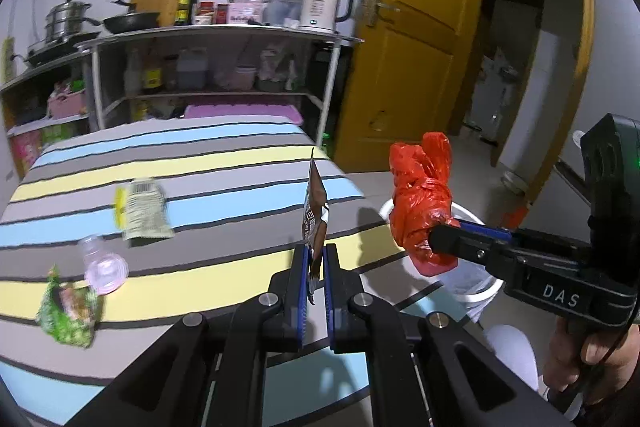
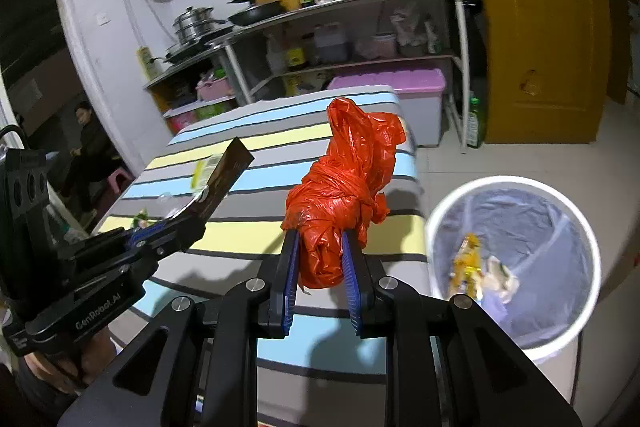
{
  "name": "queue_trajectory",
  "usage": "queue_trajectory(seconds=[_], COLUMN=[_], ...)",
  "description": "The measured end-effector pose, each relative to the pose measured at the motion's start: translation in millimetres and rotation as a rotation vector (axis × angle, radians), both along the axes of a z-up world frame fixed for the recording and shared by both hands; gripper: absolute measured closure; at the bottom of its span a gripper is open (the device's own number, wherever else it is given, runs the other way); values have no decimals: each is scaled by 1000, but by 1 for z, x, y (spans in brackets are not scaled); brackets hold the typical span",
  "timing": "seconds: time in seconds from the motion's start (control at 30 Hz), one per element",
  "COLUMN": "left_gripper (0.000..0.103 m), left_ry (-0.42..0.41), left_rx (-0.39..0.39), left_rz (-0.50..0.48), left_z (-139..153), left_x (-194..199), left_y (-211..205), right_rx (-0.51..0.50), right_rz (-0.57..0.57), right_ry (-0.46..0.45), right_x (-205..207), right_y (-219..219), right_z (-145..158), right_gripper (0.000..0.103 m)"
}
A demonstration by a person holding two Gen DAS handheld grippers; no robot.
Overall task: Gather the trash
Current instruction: 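Carry the brown wrapper and red bag over the bin while opening both tools to drop them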
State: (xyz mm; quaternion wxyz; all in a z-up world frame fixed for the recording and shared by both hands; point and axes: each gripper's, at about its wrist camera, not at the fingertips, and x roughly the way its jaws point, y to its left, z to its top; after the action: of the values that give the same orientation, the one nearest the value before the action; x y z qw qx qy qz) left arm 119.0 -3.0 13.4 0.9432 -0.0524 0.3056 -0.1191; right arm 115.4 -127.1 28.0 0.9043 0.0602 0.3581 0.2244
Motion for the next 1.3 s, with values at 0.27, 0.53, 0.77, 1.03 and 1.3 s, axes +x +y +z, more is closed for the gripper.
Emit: queue_trajectory(seconds=[0.27, 0.53, 0.77, 1.03, 1.3], left_gripper=[96, 96, 96, 96, 96], left_ry=[-4, 5, 17, 44, 89], left_rx=[8, 18, 23, 15, 2], left_rz=[-87, -155, -198, -231, -266], left_z=[1, -1, -7, -16, -29], left_x=[16, 31, 43, 61, 75], left_y=[-45, -83, -108, -131, -150], right_rx=[11, 22, 33, 37, 21], right_rz=[-98, -172, -210, -245, -279], right_ry=[2, 22, 40, 63, 100], right_x=[0, 0, 4, 11, 21], right_y=[-51, -88, -111, -124, -136], right_z=[-2, -11, -18, -25, -34], right_gripper=[81, 81, 81, 81, 78])
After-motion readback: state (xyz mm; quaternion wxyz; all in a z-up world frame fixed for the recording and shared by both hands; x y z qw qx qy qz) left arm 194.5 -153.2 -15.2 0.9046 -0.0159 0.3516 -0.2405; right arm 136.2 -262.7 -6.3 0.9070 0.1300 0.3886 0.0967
